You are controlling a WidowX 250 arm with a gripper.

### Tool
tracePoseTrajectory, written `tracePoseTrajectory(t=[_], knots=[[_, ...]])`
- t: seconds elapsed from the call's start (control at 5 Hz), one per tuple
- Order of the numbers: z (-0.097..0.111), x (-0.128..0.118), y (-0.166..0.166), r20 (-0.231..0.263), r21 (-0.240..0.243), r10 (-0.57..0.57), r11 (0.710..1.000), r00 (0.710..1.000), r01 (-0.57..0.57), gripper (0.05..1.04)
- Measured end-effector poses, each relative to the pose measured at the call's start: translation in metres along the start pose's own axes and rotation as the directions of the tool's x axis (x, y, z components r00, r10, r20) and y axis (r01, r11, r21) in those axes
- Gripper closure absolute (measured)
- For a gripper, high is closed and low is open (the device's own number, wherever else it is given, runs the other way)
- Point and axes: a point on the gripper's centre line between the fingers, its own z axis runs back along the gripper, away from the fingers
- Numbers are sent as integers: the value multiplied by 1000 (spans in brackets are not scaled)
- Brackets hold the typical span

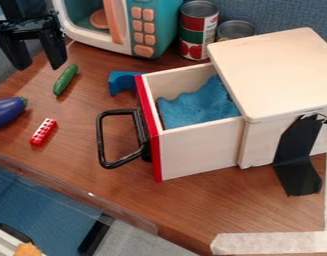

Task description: Close the drawer

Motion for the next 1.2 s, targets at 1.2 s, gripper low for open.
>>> tracePoseTrajectory(t=[1.2], knots=[[-52,-43,-21,-52,277,-509,819,859,502,82]])
